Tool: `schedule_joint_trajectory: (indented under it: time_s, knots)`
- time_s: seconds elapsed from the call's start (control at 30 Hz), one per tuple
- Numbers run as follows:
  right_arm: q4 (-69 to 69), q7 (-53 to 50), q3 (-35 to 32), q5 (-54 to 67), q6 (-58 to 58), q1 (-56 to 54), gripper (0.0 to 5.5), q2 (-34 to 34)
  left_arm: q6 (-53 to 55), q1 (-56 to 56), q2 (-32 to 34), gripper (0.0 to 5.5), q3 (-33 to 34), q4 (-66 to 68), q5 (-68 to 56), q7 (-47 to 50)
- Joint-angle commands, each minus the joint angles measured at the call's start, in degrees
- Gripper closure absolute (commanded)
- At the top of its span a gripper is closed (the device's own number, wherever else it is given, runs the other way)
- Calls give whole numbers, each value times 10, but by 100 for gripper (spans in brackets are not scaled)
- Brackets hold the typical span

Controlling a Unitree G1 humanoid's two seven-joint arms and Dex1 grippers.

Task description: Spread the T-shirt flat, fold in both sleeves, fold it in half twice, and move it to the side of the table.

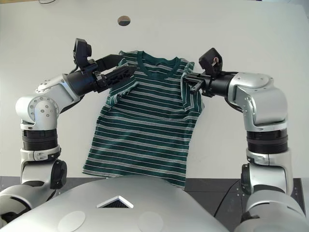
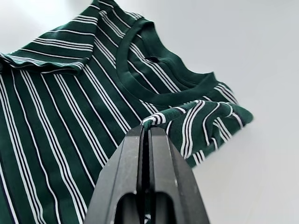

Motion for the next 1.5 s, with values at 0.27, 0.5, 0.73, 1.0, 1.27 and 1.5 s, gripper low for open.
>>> schedule_joint_trajectory:
  time_s: [0.27, 0.5, 0.73, 1.0, 1.27, 1.5]
  knots:
    - [87, -52, 36, -3, 3, -45, 540, 103, -5, 2, -1, 2, 1, 9, -1, 0]
    - [101, -52, 39, -10, -15, -39, 461, 106, -6, 1, 0, 0, 3, 14, -1, 0]
    - [11, -34, 12, 13, 16, -27, 440, 62, -7, 0, 0, 0, 4, 19, -1, -3]
    - [25, -31, -25, -8, -22, -2, 440, -6, -12, 4, -4, 0, 4, 18, -2, -2]
    - [88, 32, 64, -154, -220, 79, 440, -136, -15, 6, -4, 0, 4, 20, 0, -3]
    - [26, 98, 104, -175, -275, 125, 440, -154, -15, 6, 0, 0, 5, 19, 1, -3]
